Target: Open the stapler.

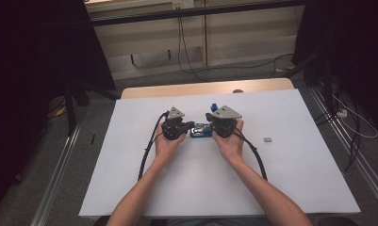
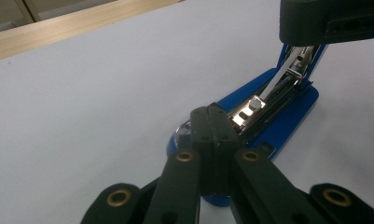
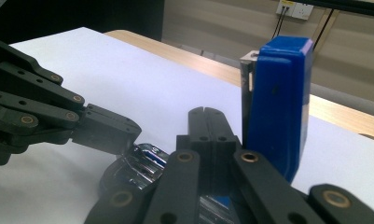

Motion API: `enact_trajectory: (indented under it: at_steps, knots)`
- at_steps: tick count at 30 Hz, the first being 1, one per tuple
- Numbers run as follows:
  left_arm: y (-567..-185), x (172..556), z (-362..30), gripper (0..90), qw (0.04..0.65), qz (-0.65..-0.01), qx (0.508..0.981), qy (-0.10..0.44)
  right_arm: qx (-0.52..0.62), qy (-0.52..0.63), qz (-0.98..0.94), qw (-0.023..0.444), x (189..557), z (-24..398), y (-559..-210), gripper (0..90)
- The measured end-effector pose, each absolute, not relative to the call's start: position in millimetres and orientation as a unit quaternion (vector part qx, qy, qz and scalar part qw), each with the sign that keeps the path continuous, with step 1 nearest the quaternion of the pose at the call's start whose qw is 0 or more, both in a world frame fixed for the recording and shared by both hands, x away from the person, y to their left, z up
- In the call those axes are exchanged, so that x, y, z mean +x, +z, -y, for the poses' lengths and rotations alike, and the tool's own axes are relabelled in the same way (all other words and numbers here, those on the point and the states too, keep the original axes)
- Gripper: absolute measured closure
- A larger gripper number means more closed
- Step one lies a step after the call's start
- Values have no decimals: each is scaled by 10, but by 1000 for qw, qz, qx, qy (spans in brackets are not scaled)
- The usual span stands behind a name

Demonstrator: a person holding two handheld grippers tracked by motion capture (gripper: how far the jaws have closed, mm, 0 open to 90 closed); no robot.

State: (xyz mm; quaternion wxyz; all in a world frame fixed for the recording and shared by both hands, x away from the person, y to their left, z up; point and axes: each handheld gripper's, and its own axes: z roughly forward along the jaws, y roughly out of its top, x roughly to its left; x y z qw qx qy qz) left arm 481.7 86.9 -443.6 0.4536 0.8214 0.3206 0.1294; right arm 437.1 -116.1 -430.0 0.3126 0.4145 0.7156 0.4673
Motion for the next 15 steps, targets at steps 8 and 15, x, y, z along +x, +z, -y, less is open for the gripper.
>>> enact_trajectory:
  at_steps: [8, 15]
  knots:
    - [-4437, 4817, -869, 900, 454, -320, 821, 130, 418, 474, -709, 313, 4366, 1220, -4253, 900]
    - [-4436, 4816, -867, 900, 453, -320, 822, 131, 419, 479, -705, 314, 4359, 1275, -4214, 900]
